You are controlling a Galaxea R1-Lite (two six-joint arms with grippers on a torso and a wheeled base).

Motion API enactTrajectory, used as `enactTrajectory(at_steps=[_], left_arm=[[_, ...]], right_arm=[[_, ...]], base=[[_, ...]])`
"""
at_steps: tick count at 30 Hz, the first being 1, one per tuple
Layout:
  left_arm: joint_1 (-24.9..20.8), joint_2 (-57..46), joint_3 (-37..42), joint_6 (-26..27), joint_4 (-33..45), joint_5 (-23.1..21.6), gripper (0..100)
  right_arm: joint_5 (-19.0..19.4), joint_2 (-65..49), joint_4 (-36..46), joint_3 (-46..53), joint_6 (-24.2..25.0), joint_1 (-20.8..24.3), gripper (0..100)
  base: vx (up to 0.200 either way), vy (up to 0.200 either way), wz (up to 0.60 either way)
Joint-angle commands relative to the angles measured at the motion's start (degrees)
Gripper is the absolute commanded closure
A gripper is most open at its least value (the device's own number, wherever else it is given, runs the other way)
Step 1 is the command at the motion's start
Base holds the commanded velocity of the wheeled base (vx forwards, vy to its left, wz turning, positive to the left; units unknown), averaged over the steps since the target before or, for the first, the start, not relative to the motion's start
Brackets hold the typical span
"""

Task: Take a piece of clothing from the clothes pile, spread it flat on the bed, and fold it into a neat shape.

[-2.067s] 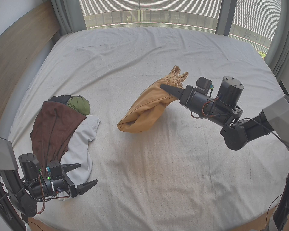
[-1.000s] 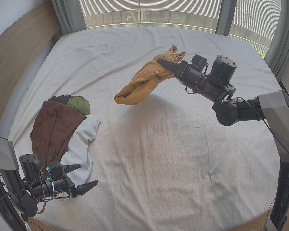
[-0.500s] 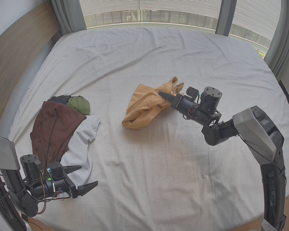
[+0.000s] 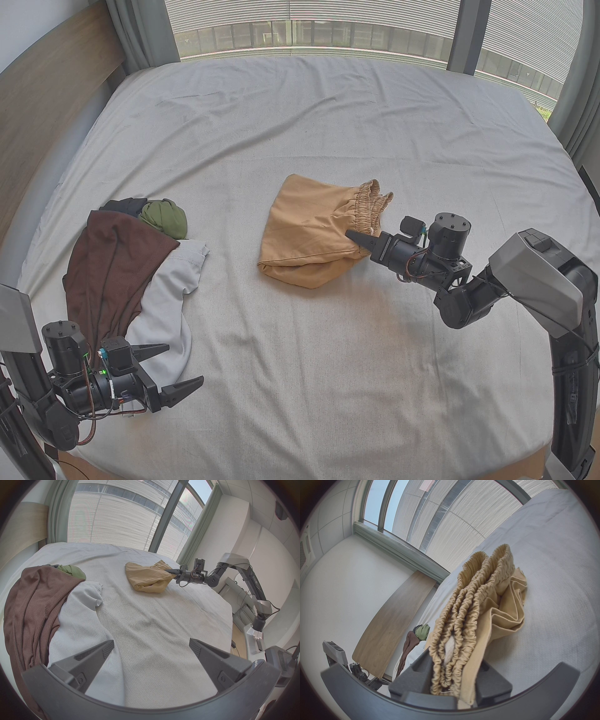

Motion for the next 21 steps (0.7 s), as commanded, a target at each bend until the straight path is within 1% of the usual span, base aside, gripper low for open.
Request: enactTrajectory(at_steps=[1,12,13,15,18,21], left_arm=[[-0.05,0.10,1.01,-0.01,0.05,-0.01,0],[-0.14,-0.08,1.01,-0.01,-0.04,-0.01,0],[-0.14,-0.08,1.01,-0.01,-0.04,-0.01,0],[-0.14,-0.08,1.01,-0.01,-0.04,-0.01,0],[-0.14,-0.08,1.01,-0.01,-0.04,-0.01,0],[-0.14,-0.08,1.01,0.08,-0.04,-0.01,0]], right_arm=[[-0.04,-0.63,-0.78,1.62,-0.08,-0.61,100],[-0.04,-0.28,-1.66,2.50,-0.16,-0.96,100],[-0.13,-0.28,-1.66,2.50,-0.16,-0.96,0],[-0.48,-0.54,-1.66,3.20,-0.69,-0.96,0],[-0.39,-1.59,-0.78,8.39,-4.73,-0.87,0],[-0.39,-2.39,-0.61,12.96,-7.28,-0.43,0]], base=[[0.000,0.000,0.00],[0.000,0.000,0.00],[0.000,0.000,0.00],[0.000,0.000,0.00],[0.000,0.000,0.00],[0.000,0.000,0.00]])
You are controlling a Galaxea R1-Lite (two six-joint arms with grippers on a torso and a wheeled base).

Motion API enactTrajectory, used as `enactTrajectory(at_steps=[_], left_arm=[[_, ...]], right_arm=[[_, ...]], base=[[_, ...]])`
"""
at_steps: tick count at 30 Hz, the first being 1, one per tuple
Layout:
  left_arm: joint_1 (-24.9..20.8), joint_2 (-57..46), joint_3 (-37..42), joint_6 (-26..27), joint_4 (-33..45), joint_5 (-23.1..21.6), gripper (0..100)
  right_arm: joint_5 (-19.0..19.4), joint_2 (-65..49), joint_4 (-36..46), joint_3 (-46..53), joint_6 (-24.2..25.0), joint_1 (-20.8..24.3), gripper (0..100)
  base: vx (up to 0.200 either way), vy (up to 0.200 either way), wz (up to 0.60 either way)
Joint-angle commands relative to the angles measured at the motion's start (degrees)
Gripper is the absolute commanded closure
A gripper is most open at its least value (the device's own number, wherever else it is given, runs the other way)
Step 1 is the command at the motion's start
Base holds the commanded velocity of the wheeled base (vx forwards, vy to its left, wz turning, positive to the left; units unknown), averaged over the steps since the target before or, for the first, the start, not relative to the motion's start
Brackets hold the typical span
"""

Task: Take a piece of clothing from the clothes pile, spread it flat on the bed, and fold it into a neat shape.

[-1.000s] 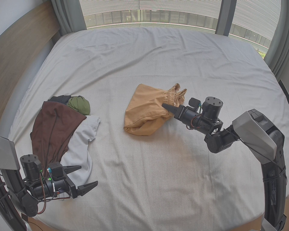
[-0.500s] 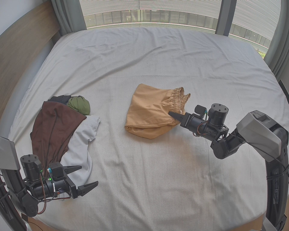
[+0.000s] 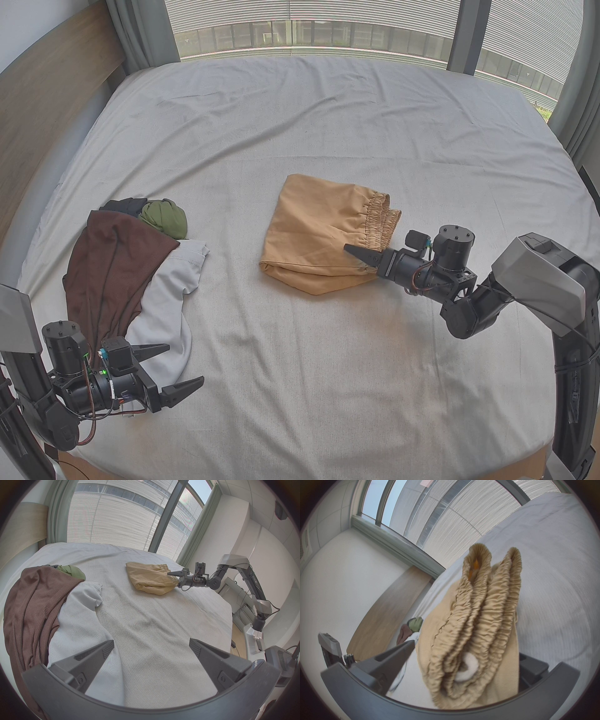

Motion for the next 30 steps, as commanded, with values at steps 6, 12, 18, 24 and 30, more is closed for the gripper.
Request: enactTrajectory(at_steps=[6,12,18,24,30], left_arm=[[-0.17,0.05,1.01,0.05,-0.01,-0.01,0],[-0.08,0.05,1.01,0.05,-0.01,-0.01,0],[0.09,-0.13,1.01,-0.03,-0.01,-0.01,0],[0.09,-0.13,1.01,0.05,-0.01,-0.01,0],[0.09,-0.13,1.01,0.05,-0.01,-0.01,0]], right_arm=[[0.07,-4.28,0.43,15.92,-6.17,3.05,0],[0.16,-6.65,0.43,18.82,-6.52,7.71,0],[0.34,-9.99,0.07,19.87,-6.17,12.72,0],[1.57,-14.03,-0.45,16.44,-3.36,14.66,0],[0.95,-12.89,0.51,4.58,1.39,10.09,0]], base=[[0.000,0.000,0.00],[0.000,0.000,0.00],[0.000,0.000,0.00],[0.000,0.000,0.00],[0.000,0.000,0.00]])
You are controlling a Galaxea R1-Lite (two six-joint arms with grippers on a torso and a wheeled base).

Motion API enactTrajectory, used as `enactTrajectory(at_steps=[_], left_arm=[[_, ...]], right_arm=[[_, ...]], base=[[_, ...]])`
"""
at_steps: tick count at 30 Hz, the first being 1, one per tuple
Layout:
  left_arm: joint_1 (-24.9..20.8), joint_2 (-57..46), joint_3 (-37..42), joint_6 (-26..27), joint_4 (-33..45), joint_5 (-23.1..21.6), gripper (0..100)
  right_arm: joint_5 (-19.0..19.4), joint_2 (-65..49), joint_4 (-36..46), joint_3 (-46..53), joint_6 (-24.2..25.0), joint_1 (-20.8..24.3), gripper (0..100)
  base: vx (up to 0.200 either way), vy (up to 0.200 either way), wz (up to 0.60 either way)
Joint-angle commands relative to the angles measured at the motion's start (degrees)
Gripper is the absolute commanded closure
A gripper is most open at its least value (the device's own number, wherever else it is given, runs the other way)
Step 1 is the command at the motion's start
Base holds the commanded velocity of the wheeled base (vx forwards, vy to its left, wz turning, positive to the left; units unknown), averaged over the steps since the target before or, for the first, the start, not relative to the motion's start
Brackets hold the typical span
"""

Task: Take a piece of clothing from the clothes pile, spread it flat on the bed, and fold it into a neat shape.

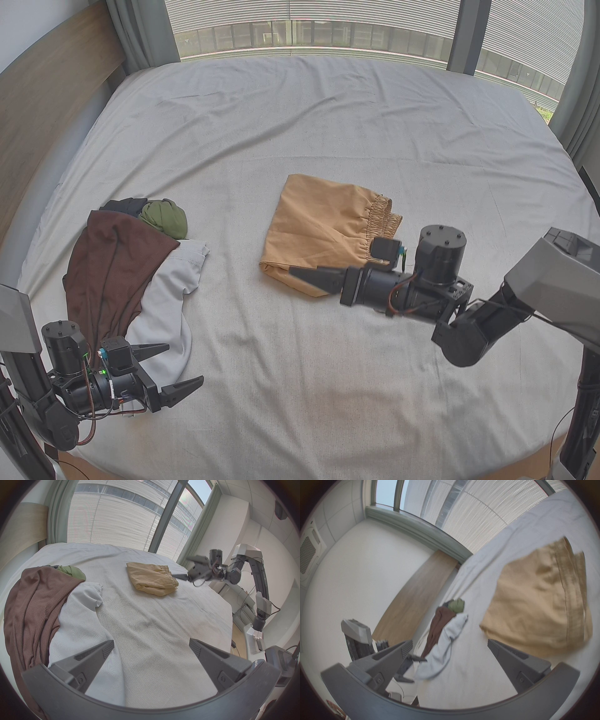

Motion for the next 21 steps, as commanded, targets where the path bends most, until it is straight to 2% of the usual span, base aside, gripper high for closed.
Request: enactTrajectory(at_steps=[1,4,12,21], left_arm=[[0.01,0.07,1.01,-0.01,-0.01,-0.01,0],[0.09,0.07,1.01,-0.01,-0.01,-0.01,0],[0.01,0.24,1.01,-0.01,-0.01,-0.01,0],[0.01,0.33,1.01,-0.01,-0.01,-0.01,0]], right_arm=[[-0.28,1.39,0.75,-10.14,3.51,-5.02,0],[-0.28,5.70,0.66,-14.36,4.56,-7.83,0],[-0.37,11.59,0.75,-18.31,4.56,-12.32,0],[-0.54,13.78,0.57,-17.70,4.47,-13.19,0]], base=[[0.000,0.000,0.00],[0.000,0.000,0.00],[0.000,0.000,0.00],[0.000,0.000,0.00]])
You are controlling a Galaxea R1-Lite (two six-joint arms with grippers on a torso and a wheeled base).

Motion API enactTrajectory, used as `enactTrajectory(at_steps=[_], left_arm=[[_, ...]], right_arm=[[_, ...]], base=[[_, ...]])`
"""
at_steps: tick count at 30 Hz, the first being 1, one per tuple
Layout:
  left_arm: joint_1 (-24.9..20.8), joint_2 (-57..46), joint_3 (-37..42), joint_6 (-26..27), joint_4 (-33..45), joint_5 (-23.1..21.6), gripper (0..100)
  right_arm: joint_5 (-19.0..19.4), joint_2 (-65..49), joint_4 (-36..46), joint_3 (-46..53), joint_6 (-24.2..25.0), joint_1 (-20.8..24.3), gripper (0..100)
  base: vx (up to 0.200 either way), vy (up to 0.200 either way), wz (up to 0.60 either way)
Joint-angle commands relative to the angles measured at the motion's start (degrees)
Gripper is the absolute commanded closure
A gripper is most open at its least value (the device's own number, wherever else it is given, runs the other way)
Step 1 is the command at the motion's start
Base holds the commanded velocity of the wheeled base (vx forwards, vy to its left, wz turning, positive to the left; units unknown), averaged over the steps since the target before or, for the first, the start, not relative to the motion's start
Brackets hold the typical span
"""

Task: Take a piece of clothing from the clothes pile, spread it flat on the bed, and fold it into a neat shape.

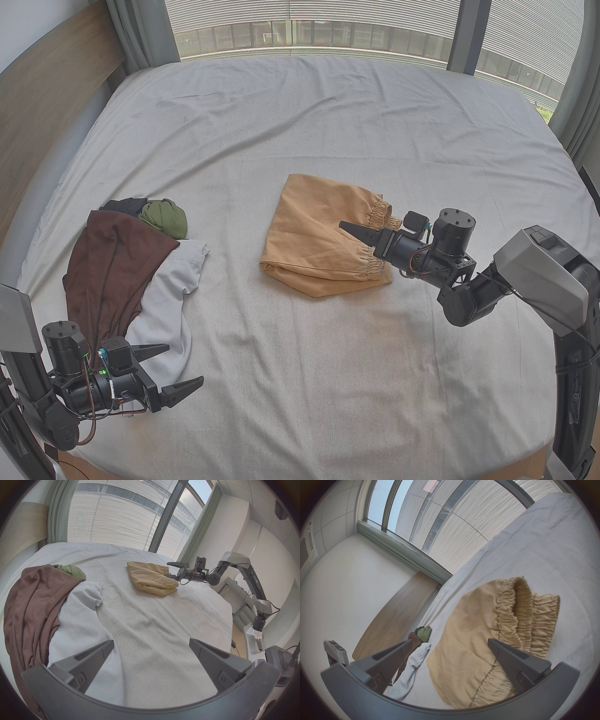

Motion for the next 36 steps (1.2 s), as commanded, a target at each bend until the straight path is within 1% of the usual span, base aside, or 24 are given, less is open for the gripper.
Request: enactTrajectory(at_steps=[1,11,14,15,16,18,19,21,22,23,24,25,26,27,28,29,30,32,34,36], left_arm=[[-0.08,0.02,1.01,-0.01,-0.04,-0.01,0],[0.01,-0.06,1.01,-0.01,-0.04,-0.01,0],[0.10,-0.50,1.01,-0.18,-0.04,-0.18,0],[0.10,-2.17,1.01,-0.71,-0.04,-0.36,0],[0.10,-2.17,1.01,-0.71,-0.04,-0.36,0],[0.01,-5.78,1.01,-2.03,-0.04,-0.54,0],[-0.08,-7.62,1.01,-3.17,-0.04,-0.71,0],[-0.61,-13.25,1.01,-7.65,-0.04,-1.06,0],[-0.61,-13.77,1.01,-8.00,-0.04,-1.06,0],[-0.78,-18.34,0.92,-12.31,-0.04,-1.15,0],[-1.13,-20.98,0.75,-14.95,-0.04,-1.15,0],[-1.13,-20.98,0.75,-14.95,-0.04,-1.15,0],[-1.75,-24.59,0.66,-18.64,-0.04,-1.15,0],[-2.19,-30.56,1.01,-24.00,0.31,-0.89,0],[-2.19,-31.88,1.01,-24.97,0.66,-0.80,0],[-2.19,-35.84,1.01,-27.96,1.19,-0.71,0],[-1.92,-38.30,1.01,-29.63,1.72,-0.62,0],[-1.57,-42.43,1.01,-31.30,3.04,-0.45,0],[-1.57,-46.65,1.01,-31.38,5.15,-0.01,0],[-1.57,-50.78,1.01,-31.38,8.40,1.05,0]], right_arm=[[-0.02,1.95,-0.09,0.51,-0.09,-0.08,0],[-0.20,1.16,-0.17,2.26,-0.35,-0.17,0],[-0.20,-3.50,-0.79,5.43,-0.35,0.01,0],[-0.20,-8.51,-1.05,8.59,-0.35,0.36,0],[-0.20,-8.51,-1.05,8.59,-0.35,0.36,0],[-0.20,-14.31,-1.05,12.37,-0.79,0.54,0],[-0.20,-17.03,-1.14,14.31,-1.14,0.63,0],[-0.20,-23.54,-1.40,19.49,-2.81,0.71,0],[-0.20,-24.06,-1.40,19.84,-2.99,0.71,0],[-0.20,-28.81,-1.67,23.97,-4.48,0.71,0],[-0.20,-31.45,-1.67,26.26,-5.45,0.71,0],[-0.20,-31.45,-1.67,26.26,-5.45,0.71,0],[-0.20,-35.23,-1.32,29.42,-6.85,0.71,0],[-0.20,-41.38,-0.96,34.34,-9.93,0.71,0],[-0.20,-42.61,-0.88,35.40,-10.63,0.71,0],[-0.20,-46.74,-0.26,38.39,-12.92,0.71,0],[-0.20,-49.47,0.53,40.23,-14.15,0.71,0],[-0.20,-54.83,2.38,43.66,-16.61,0.54,0],[-0.20,-60.01,4.13,46.74,-18.90,0.19,0],[-0.20,-64.58,5.19,49.20,-19.51,0.19,0]], base=[[0.000,0.000,0.00],[0.000,0.000,0.00],[0.000,0.000,0.00],[0.000,0.000,0.00],[0.000,0.000,0.00],[0.000,0.000,0.00],[0.000,0.000,0.00],[0.000,0.000,0.00],[0.000,0.000,0.00],[0.000,0.000,0.00],[0.000,0.000,0.00],[0.000,0.000,0.00],[0.000,0.000,0.00],[0.000,0.000,0.00],[0.000,0.000,0.00],[0.000,0.000,0.00],[0.000,0.000,0.00],[0.000,0.000,0.00],[0.000,0.000,0.00],[0.000,0.000,0.00]])
